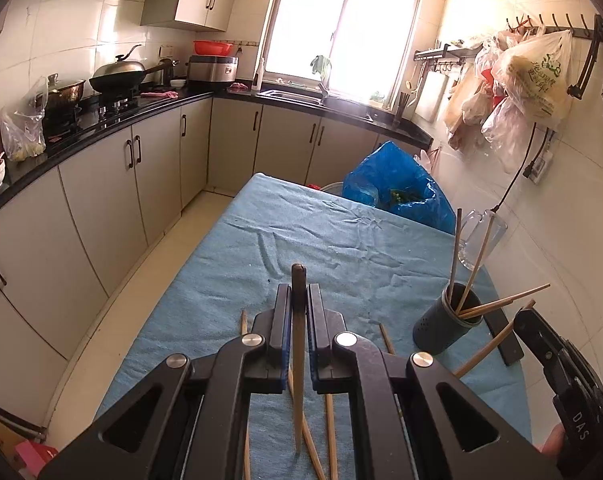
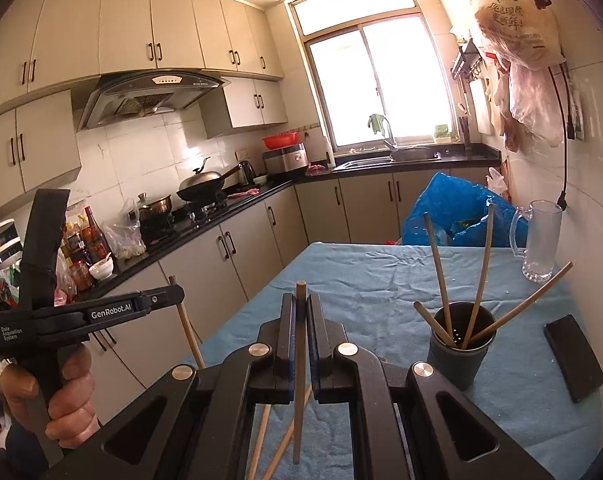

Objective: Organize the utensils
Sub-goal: 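Lift the held chopsticks in both tools and carry them toward the black cup, then lower chopsticks into the black cup and open both tools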

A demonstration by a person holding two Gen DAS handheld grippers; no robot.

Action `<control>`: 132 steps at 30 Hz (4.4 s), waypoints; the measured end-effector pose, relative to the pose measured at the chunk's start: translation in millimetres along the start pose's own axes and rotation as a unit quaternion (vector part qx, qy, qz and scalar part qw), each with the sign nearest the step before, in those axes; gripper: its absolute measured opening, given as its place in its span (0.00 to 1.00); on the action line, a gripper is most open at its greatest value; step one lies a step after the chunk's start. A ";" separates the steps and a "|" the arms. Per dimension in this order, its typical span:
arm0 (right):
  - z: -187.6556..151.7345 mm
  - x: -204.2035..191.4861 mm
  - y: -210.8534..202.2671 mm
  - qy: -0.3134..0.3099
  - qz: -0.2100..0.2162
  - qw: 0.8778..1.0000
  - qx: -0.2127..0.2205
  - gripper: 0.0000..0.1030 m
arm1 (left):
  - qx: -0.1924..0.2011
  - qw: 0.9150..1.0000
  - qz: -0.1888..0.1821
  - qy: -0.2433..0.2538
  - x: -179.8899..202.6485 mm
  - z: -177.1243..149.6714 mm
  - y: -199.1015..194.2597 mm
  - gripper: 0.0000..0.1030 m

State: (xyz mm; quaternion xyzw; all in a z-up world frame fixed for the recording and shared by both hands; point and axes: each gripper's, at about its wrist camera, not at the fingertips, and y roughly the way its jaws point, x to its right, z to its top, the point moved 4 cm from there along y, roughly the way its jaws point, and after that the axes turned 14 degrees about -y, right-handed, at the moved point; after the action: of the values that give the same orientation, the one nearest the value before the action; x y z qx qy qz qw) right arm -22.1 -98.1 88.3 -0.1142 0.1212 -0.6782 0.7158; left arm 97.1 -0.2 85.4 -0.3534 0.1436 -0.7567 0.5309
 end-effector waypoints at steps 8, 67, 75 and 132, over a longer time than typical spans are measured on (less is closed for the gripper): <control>0.3 3.3 -5.3 0.003 -0.002 1.000 0.005 0.06 | 0.003 1.000 -0.002 0.004 4.9 0.0 0.2 0.07; 14.4 -7.0 -114.5 0.012 -0.035 0.996 0.079 0.06 | 0.043 0.997 -0.030 0.049 33.9 -22.1 -81.1 0.07; 24.8 19.0 -124.7 0.030 -0.049 0.995 0.088 0.06 | 0.014 0.998 -0.042 0.052 46.2 -11.7 -62.2 0.07; 55.4 205.6 -38.9 0.107 -0.150 0.982 0.035 0.37 | -0.099 0.985 -0.127 0.053 186.2 58.1 88.1 0.24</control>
State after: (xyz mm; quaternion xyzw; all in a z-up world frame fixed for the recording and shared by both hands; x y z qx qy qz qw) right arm -30.1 -305.6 149.6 -0.0328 0.1545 -0.7900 0.5924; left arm 164.1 -194.3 145.7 -0.3787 0.2001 -0.8178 0.3844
